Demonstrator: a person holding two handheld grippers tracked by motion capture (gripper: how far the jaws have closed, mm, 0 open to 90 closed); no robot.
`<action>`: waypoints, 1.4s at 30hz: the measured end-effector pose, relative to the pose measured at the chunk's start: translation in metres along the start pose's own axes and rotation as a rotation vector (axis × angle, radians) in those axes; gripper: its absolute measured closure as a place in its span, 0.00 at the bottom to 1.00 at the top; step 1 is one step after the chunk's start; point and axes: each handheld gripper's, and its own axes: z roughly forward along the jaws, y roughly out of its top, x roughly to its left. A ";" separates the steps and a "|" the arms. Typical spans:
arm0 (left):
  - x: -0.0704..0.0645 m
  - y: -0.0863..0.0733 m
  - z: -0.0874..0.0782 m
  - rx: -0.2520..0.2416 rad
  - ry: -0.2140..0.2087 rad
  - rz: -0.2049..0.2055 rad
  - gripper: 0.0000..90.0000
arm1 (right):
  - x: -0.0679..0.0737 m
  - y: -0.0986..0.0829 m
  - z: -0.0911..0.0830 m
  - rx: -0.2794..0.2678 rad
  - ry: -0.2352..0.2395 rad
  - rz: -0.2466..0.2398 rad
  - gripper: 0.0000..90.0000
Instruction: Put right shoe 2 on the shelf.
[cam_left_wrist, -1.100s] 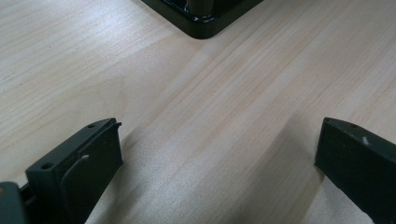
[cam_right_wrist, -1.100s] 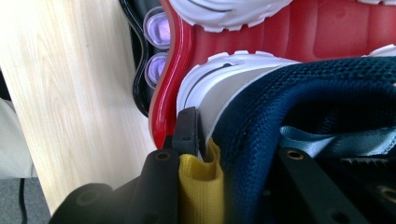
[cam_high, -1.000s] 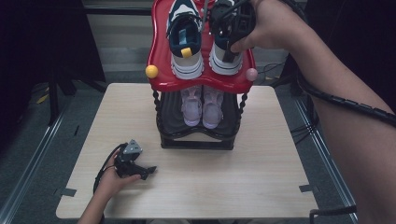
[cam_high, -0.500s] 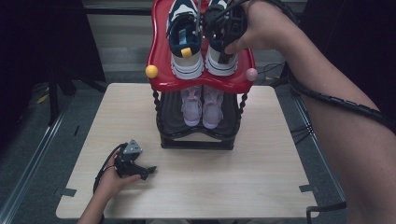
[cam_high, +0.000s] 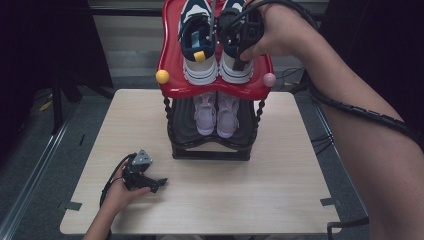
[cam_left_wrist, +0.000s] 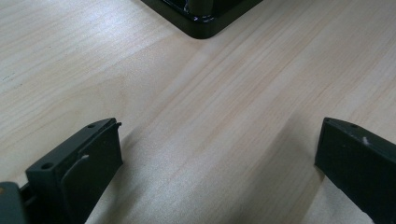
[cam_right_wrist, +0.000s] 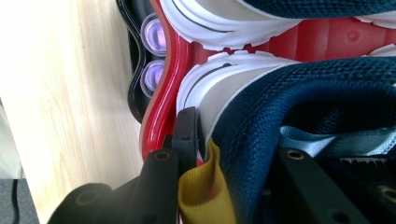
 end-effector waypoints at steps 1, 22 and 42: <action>0.000 0.000 0.000 0.000 0.000 0.000 0.00 | 0.000 0.000 0.000 0.000 0.000 -0.002 0.78; 0.000 0.000 0.000 0.005 0.000 0.006 0.00 | 0.005 0.000 0.004 -0.004 -0.013 -0.044 0.79; 0.000 0.000 0.000 0.001 0.001 0.001 0.00 | -0.001 -0.014 -0.004 -0.055 -0.033 0.072 0.51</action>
